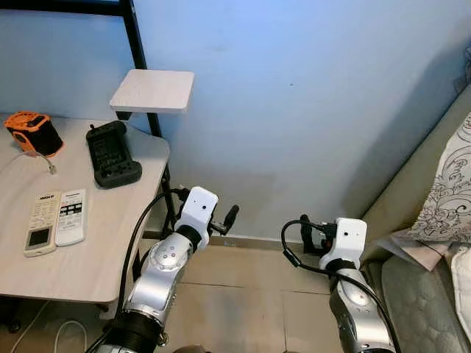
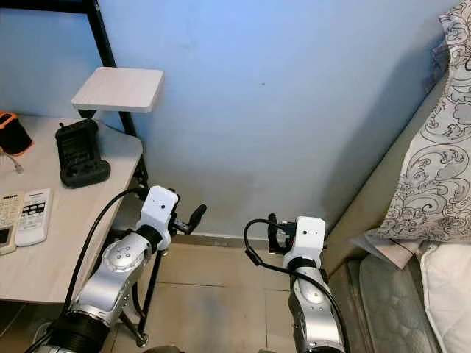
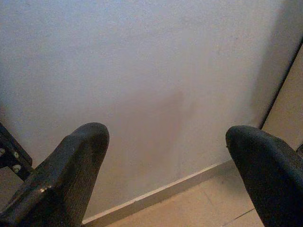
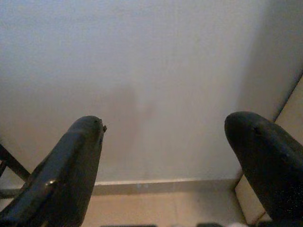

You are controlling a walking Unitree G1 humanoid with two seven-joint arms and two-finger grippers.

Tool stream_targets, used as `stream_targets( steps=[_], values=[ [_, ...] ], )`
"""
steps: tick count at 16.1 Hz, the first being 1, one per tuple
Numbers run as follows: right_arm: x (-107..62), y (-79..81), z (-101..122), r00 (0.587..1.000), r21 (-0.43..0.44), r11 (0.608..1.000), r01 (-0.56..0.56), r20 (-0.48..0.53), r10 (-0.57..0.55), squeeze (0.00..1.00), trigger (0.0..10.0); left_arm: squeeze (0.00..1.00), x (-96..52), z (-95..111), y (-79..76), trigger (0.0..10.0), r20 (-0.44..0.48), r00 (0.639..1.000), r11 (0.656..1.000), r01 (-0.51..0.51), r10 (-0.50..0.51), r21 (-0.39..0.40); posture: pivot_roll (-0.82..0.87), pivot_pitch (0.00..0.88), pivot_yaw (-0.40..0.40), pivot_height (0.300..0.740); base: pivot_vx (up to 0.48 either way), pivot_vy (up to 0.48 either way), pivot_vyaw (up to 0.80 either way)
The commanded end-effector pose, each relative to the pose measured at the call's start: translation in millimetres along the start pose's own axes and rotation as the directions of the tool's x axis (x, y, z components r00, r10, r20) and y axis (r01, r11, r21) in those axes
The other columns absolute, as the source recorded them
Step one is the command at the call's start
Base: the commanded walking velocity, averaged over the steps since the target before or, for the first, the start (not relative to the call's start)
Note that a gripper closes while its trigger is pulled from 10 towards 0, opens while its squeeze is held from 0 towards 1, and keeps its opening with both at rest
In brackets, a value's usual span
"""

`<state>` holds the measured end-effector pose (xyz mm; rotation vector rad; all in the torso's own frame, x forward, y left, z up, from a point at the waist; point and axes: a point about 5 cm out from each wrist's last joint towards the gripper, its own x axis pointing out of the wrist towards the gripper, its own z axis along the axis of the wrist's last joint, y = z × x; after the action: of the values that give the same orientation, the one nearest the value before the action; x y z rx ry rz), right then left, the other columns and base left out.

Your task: Clean up the room

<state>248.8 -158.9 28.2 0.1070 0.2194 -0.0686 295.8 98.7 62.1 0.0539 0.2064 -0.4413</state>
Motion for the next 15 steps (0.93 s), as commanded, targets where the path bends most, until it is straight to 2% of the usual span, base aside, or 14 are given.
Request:
stream_targets(
  steps=[1,3,5,6,9,10,11,15],
  values=[
    [2.6,19.6,34,0.995,0.056,0.997,-0.046,0.095,0.041,0.0,10.0,0.0,15.8,12,1.6,10.0,0.016,1.0,0.987,0.006,-0.004,-0.159,-0.03,0.0,-0.003,0.726,0.0,0.0,0.0],
    [2.6,24.2,36,0.991,0.085,0.995,-0.061,0.121,0.05,0.0,10.0,0.0,15.1,23,6.5,10.0,0.058,0.998,0.993,0.005,0.002,-0.122,-0.04,0.0,0.001,0.726,0.0,0.0,0.0],
    [2.0,22.4,43,0.986,0.071,0.995,-0.065,0.156,0.053,0.0,10.0,0.0,17.0,41,3.6,10.0,0.145,0.989,0.986,0.063,-0.041,-0.153,-0.04,0.0,-0.003,0.726,0.0,0.0,0.0],
    [1.9,22.5,46,0.987,0.071,0.995,-0.067,0.152,0.055,0.0,10.0,0.0,19.0,43,4.2,10.0,0.147,0.988,0.985,0.065,-0.041,-0.158,-0.04,0.0,-0.003,0.726,0.0,0.0,0.0],
    [3.8,25.5,49,0.987,0.049,0.995,-0.085,0.143,0.077,0.0,10.0,0.0,20.1,41,0.0,10.0,0.14,0.988,0.986,0.092,-0.072,-0.137,-0.03,0.0,-0.003,0.726,0.0,0.0,0.0],
    [6.4,28.9,45,0.988,0.018,0.995,-0.101,0.118,0.098,0.0,10.0,0.0,18.6,37,-0.4,10.0,0.119,0.99,0.989,0.086,-0.071,-0.124,-0.02,0.0,0.001,0.726,0.0,0.0,0.0],
    [6.8,30.6,43,0.988,0.001,0.994,-0.108,0.111,0.107,0.0,10.0,0.0,17.9,35,-0.8,10.0,0.112,0.991,0.989,0.085,-0.071,-0.121,-0.02,0.0,0.0,0.726,0.0,0.0,-0.44],
    [5.2,32.3,39,0.989,0.019,0.992,-0.124,0.088,0.122,0.0,10.0,0.0,17.5,33,-6.7,10.0,0.108,0.99,0.991,0.101,-0.091,-0.091,-0.02,0.0,-0.001,0.726,0.0,0.0,-0.66]
  ],
)
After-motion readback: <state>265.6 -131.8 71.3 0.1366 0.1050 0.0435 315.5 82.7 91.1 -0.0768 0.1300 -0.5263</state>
